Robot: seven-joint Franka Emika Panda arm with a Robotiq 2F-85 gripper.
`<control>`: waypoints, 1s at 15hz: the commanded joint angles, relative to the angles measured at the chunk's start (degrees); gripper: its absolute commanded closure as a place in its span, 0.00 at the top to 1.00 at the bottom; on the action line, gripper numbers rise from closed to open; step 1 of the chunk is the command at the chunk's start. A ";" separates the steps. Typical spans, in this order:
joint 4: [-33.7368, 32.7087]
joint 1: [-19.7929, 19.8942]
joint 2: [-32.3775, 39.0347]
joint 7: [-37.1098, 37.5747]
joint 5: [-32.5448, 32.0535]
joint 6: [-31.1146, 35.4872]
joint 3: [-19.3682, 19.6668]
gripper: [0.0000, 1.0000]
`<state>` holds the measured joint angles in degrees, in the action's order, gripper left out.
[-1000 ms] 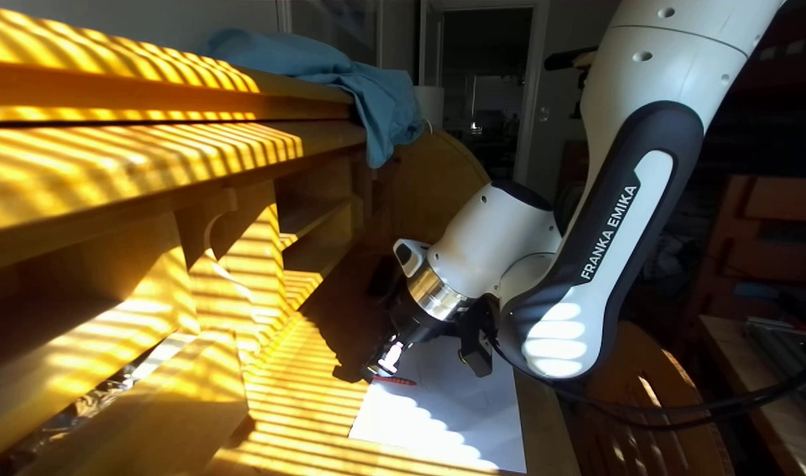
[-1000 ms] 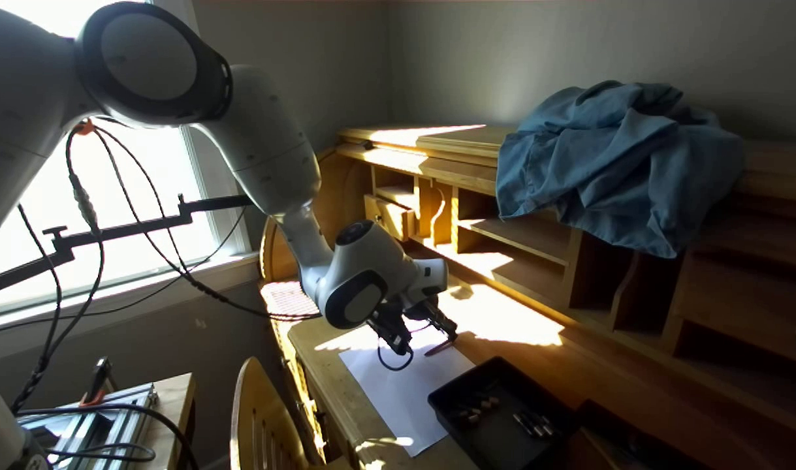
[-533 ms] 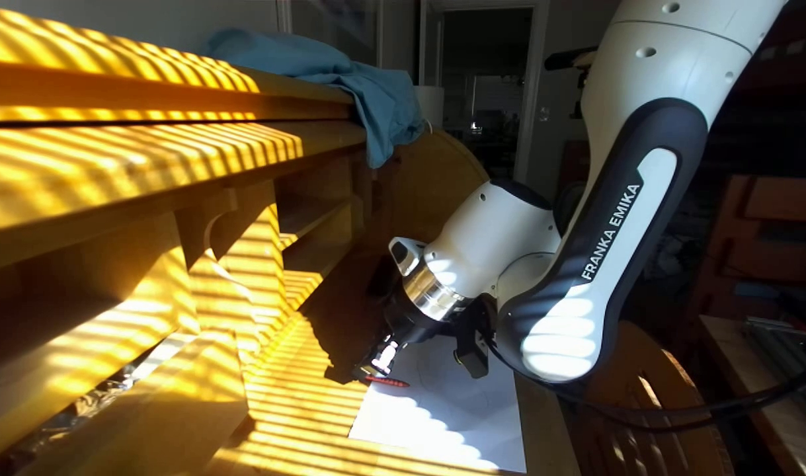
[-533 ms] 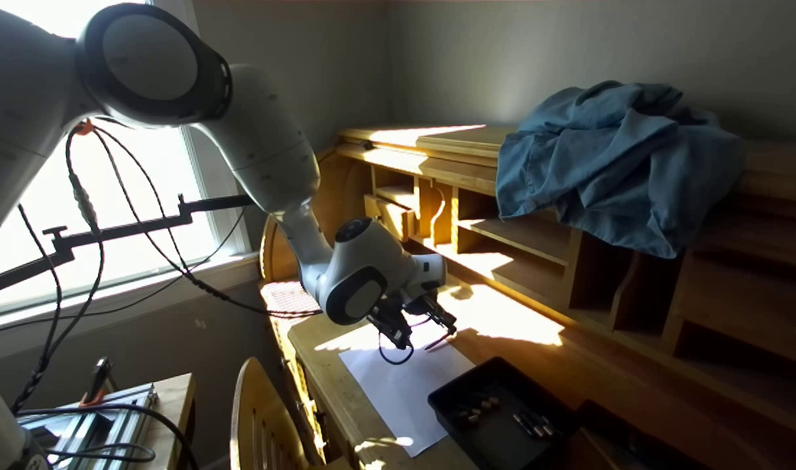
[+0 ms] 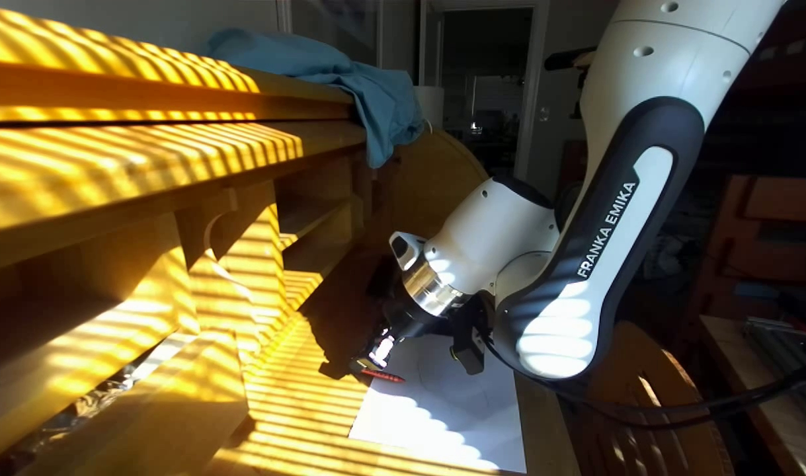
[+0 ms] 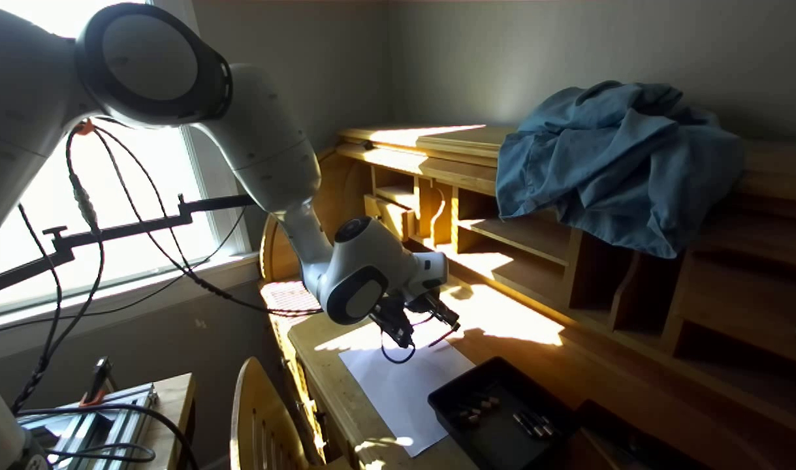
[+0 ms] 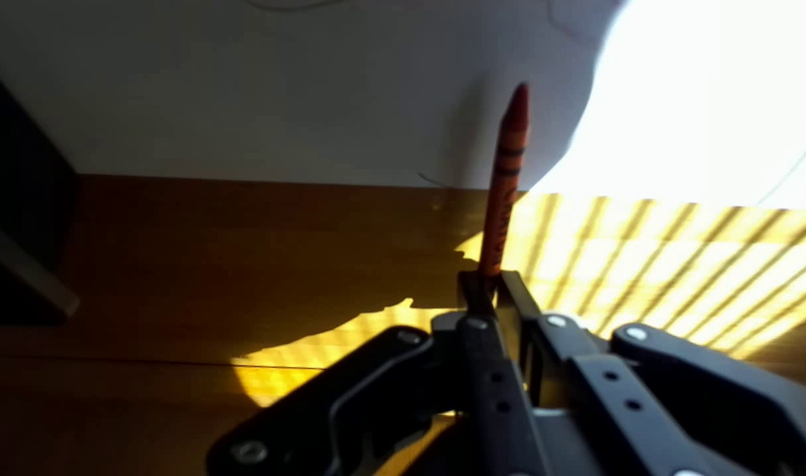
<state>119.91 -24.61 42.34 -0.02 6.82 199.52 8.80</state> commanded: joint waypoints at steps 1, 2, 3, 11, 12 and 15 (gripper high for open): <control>1.31 1.53 -1.11 -0.51 0.71 -0.46 -1.82 0.02; 1.35 1.66 -1.18 -0.56 0.66 -0.71 -1.98 0.02; 1.35 1.70 -1.20 -0.61 0.64 -0.94 -2.06 0.02; 2.71 4.83 -3.58 0.18 -0.70 -4.44 -5.30 0.76; 3.41 6.68 -4.82 0.24 -1.78 -5.29 -7.23 0.82; 6.14 12.71 -8.95 0.54 -4.01 -7.83 -13.34 0.99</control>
<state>121.54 -18.19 39.32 -0.03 6.11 195.17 1.29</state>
